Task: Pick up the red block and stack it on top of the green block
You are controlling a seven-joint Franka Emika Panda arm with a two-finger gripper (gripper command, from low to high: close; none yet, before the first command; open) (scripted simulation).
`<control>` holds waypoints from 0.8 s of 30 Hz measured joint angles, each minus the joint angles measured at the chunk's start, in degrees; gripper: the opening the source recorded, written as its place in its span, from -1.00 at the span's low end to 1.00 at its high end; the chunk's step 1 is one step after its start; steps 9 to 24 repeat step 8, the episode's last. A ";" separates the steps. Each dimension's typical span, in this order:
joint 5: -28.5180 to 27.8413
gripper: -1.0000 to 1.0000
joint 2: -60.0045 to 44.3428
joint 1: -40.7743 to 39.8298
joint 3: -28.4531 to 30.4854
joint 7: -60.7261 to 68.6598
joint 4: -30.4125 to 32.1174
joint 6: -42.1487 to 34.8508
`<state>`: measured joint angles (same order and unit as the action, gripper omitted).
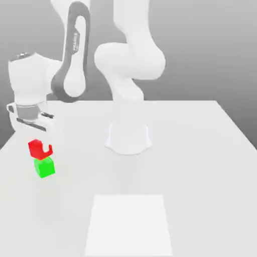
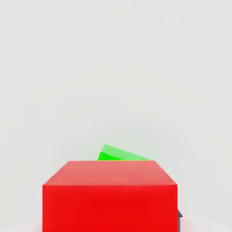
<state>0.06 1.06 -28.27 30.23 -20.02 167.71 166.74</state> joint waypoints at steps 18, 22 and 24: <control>2.96 1.00 -1.80 1.65 -0.07 2.06 0.04 1.63; 2.96 1.00 -1.80 1.65 -0.07 2.06 0.04 1.63; 2.96 1.00 -1.80 1.65 -0.07 2.06 0.04 1.63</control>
